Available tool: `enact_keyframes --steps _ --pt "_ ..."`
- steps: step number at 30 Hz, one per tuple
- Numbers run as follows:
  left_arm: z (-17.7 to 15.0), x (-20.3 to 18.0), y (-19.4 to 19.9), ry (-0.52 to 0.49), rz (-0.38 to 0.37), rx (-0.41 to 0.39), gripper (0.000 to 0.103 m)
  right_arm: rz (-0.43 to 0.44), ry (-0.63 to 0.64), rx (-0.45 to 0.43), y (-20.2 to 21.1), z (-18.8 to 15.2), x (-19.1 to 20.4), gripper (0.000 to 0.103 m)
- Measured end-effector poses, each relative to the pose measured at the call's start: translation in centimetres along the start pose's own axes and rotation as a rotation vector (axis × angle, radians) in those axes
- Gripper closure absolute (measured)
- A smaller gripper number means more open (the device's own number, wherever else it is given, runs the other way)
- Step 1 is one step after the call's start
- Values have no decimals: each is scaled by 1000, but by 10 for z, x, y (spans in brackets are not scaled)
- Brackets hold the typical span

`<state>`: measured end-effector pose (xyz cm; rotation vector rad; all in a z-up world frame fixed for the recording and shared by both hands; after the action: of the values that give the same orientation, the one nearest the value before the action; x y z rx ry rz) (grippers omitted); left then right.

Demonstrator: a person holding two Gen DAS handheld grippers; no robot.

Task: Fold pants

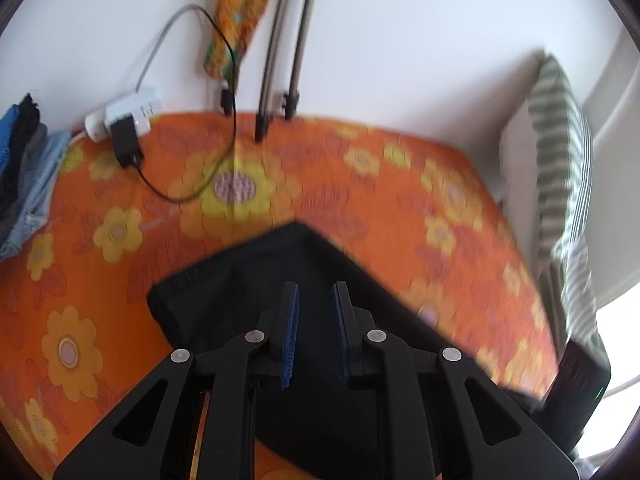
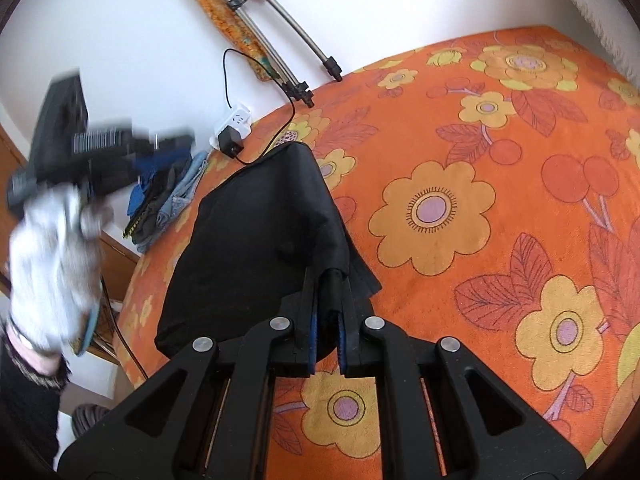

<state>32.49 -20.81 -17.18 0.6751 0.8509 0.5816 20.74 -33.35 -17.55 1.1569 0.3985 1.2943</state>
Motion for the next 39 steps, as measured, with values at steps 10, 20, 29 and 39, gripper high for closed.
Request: enact_keyframes --steps 10,20,29,39 --pt "-34 13 -49 -32 44 125 88 -21 -25 -70 23 13 -16 69" --pt "-28 11 -18 -38 15 91 88 79 275 -93 63 -38 53 82" --pt "-61 -21 3 -126 -55 99 88 -32 280 -41 10 -13 50 89" --pt "-59 -26 -28 -190 -14 117 88 20 242 -36 18 -31 30 88"
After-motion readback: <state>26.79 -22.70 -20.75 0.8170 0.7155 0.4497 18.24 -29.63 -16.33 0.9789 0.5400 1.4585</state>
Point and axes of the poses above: each gripper's, at about its wrist camera, not at the fingertips, and y roughly against the way its jaws point, x to its left, z to its top, the point moved 10 cm from there along -y, roughly the way its jaws point, and after that the axes turned 15 degrees about -z, right-handed, at the moved point
